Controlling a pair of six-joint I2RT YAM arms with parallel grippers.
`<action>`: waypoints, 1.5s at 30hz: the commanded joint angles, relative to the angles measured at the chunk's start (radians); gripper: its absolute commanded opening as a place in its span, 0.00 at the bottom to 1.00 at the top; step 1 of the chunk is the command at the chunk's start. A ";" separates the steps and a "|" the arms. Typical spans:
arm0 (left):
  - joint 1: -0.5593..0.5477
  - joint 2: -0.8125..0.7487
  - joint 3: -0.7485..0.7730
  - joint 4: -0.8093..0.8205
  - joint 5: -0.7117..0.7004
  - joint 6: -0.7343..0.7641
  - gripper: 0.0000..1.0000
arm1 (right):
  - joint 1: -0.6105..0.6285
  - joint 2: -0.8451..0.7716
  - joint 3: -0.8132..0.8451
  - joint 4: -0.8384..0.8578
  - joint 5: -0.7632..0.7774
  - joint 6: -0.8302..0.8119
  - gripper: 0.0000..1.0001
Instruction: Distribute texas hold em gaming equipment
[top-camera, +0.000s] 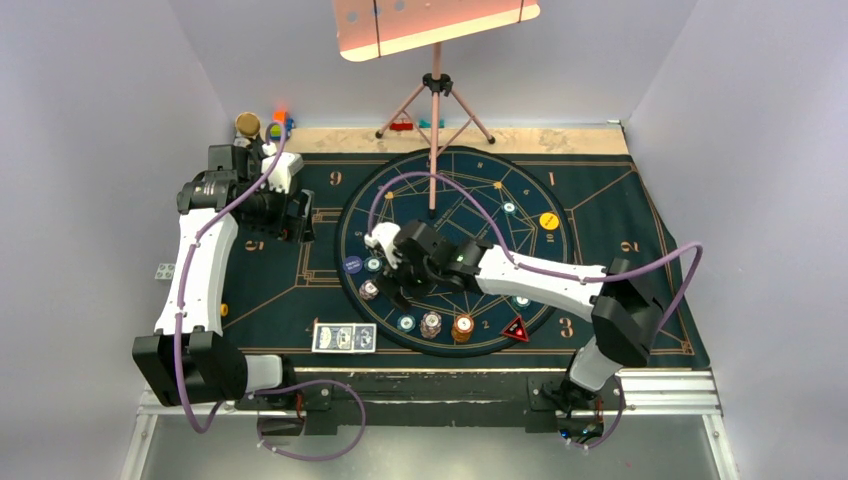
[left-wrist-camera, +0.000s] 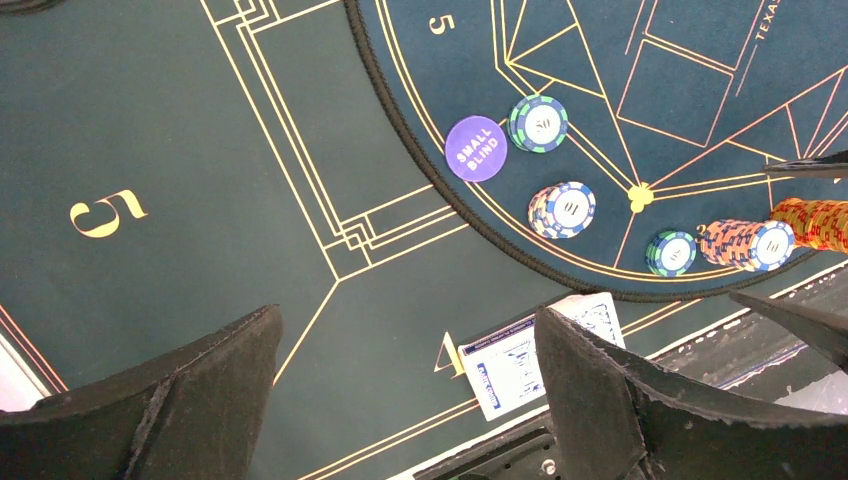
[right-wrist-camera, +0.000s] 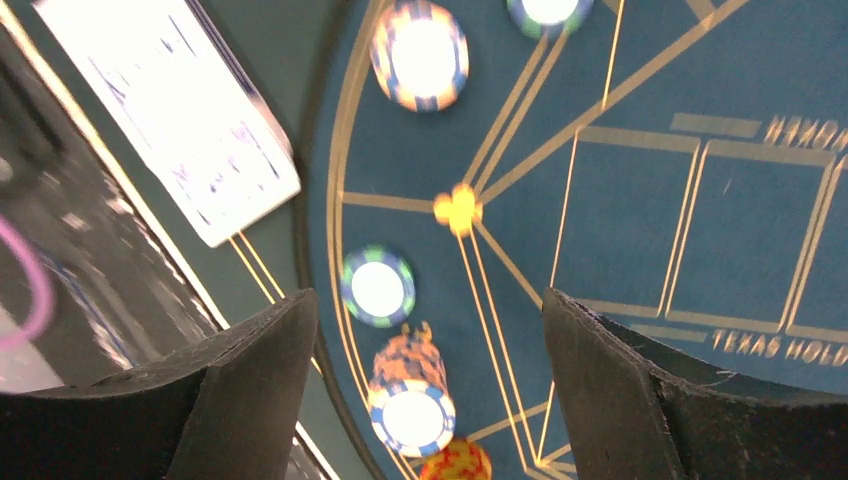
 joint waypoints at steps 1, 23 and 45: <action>0.007 -0.019 0.024 0.007 0.015 0.006 1.00 | 0.006 -0.048 -0.107 -0.045 0.031 0.020 0.85; 0.006 -0.031 0.030 -0.005 -0.001 0.027 1.00 | 0.036 -0.063 -0.244 -0.032 0.016 0.049 0.76; 0.008 -0.047 0.027 -0.010 -0.017 0.046 1.00 | 0.036 -0.034 -0.253 -0.025 0.007 0.048 0.64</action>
